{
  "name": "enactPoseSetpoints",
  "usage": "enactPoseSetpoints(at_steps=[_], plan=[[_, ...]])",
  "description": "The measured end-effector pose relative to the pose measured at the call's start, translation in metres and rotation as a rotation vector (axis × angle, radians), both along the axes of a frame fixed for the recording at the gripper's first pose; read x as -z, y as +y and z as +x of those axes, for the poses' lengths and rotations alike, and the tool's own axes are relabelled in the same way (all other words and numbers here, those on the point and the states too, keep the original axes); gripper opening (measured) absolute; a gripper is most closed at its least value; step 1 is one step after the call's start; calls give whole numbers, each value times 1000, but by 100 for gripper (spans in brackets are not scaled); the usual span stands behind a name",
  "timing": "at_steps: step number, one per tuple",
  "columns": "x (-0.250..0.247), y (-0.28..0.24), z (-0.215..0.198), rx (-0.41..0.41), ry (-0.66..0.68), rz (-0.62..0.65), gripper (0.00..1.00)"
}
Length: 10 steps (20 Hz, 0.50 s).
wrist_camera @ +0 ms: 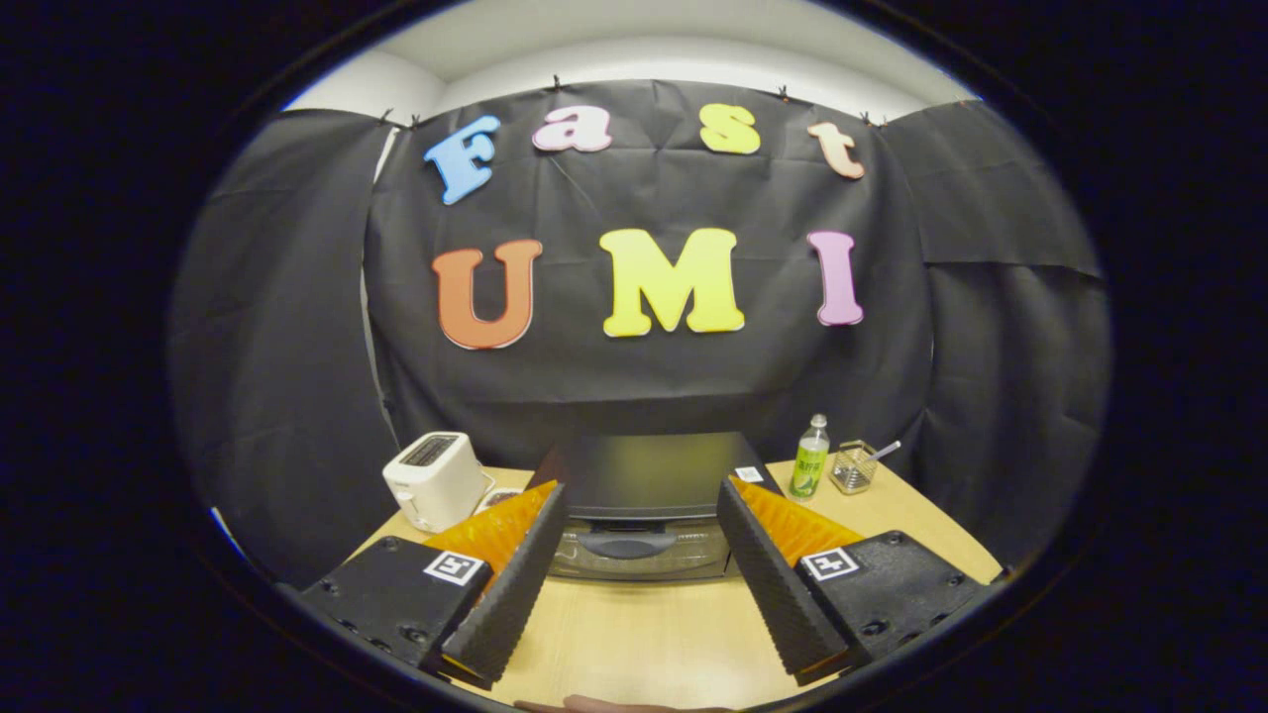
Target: Open the toaster oven, put the food inside, and close the toaster oven door.
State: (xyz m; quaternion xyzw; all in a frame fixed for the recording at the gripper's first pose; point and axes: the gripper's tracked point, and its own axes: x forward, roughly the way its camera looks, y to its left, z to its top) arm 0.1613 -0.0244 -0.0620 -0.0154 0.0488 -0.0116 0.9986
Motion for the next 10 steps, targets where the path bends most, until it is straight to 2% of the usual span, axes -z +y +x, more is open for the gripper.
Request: enactPoseSetpoints(at_steps=[2,6,10], plan=[[9,-12,31,24,-12,-15,100],[60,-9,75,39,111,1,100],[99,9,101,50,236,23,100]])
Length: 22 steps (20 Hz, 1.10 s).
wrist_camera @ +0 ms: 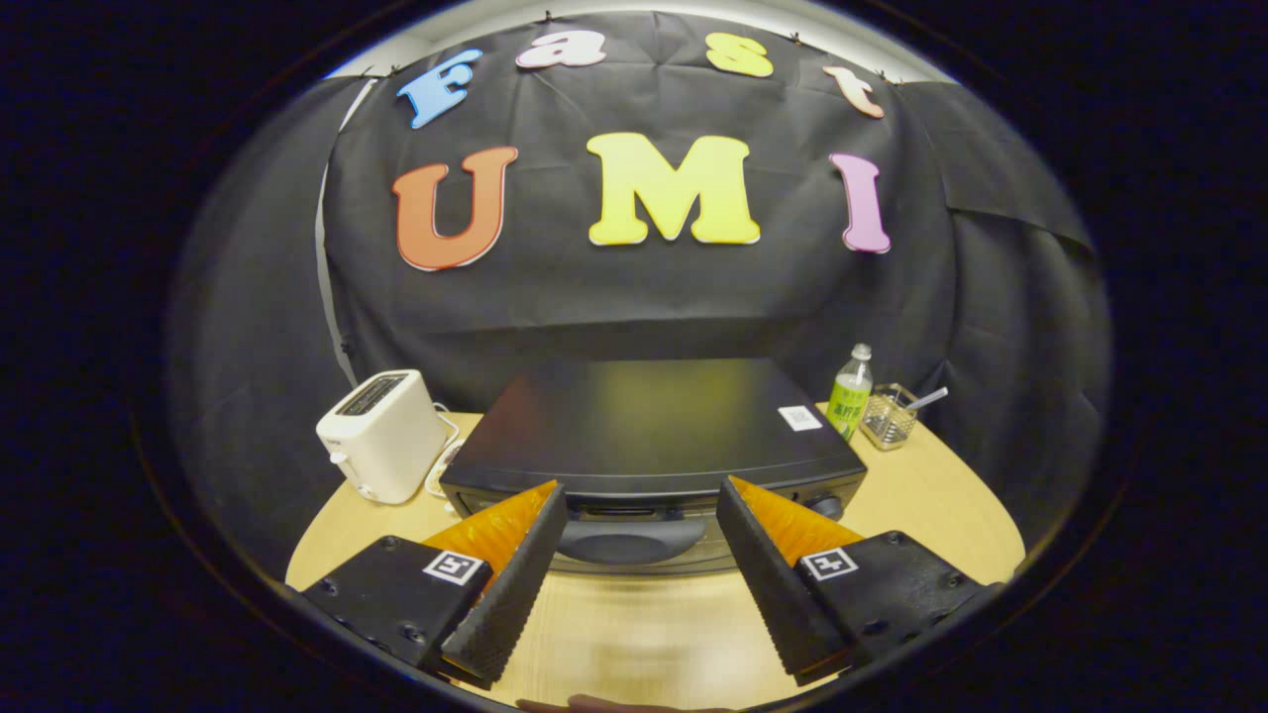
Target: Open the toaster oven, put the food inside, and close the toaster oven door.
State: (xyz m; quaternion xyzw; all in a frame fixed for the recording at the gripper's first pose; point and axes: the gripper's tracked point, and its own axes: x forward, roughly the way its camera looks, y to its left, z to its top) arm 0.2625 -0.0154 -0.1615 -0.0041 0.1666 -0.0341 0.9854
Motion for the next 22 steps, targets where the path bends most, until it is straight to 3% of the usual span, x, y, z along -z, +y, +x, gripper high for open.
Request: enactPoseSetpoints(at_steps=[5,10,22], plan=[[23,-2,22,41,58,1,100],[26,0,29,31,15,9,100],[61,0,-34,16,-28,-14,99]])
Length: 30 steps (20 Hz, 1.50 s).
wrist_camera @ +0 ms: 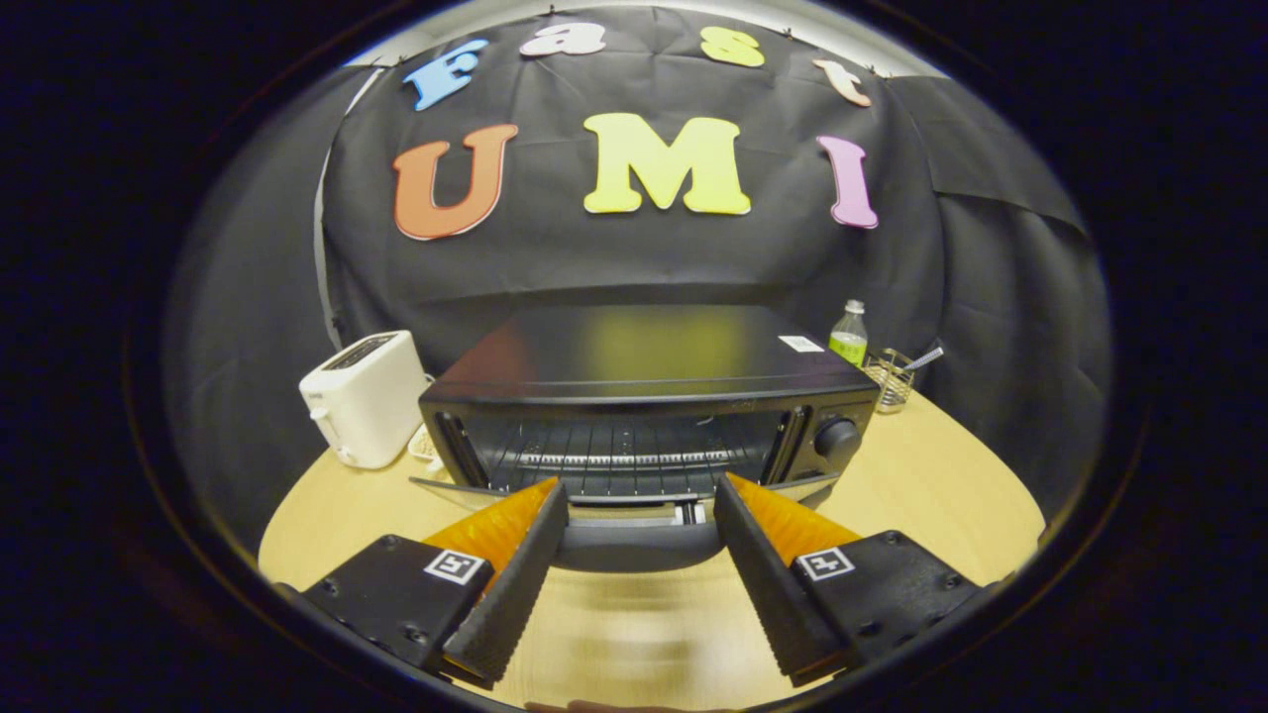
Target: Open the toaster oven, put the food inside, and close the toaster oven door.
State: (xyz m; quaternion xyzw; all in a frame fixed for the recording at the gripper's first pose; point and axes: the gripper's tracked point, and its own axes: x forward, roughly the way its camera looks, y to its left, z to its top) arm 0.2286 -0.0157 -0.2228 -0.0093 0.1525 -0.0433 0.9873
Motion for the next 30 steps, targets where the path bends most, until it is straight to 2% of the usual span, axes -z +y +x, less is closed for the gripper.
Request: enactPoseSetpoints(at_steps=[11,17,21,23,28,30], plan=[[78,-8,-53,1,11,25,100],[128,-12,-61,4,119,71,100],[126,-12,-62,-19,110,57,97],[123,-3,-68,-71,141,75,98],[84,53,-82,-320,181,173,97],[67,71,-87,-390,202,227,97]])
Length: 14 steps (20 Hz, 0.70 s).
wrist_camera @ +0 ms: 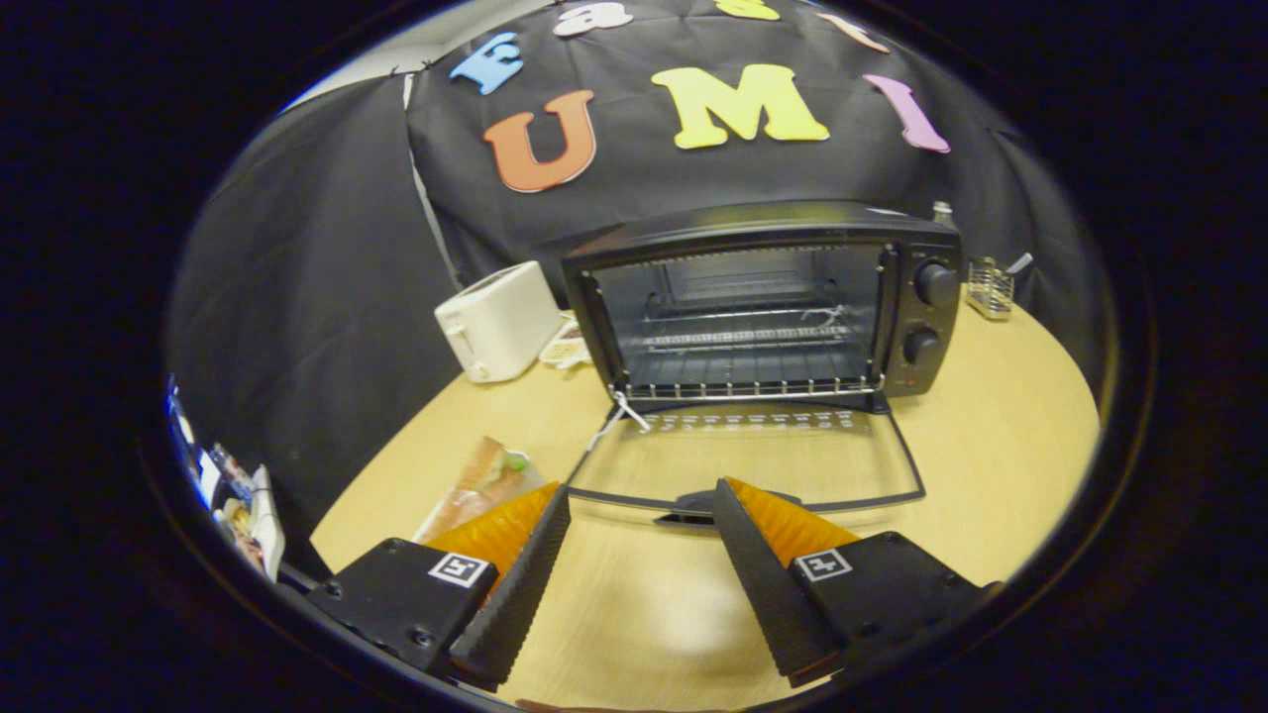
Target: Open the toaster oven, put the food inside, and close the toaster oven door.
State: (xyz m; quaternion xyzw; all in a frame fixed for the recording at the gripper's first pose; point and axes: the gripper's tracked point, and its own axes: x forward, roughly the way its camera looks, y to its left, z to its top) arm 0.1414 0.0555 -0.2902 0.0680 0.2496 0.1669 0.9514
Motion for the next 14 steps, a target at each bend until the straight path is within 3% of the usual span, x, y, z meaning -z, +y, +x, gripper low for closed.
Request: enactPoseSetpoints(at_steps=[6,10,14], plan=[[-4,62,-5,-209,284,179,96],[9,70,5,-186,410,200,94],[13,91,-6,-245,474,236,83]])
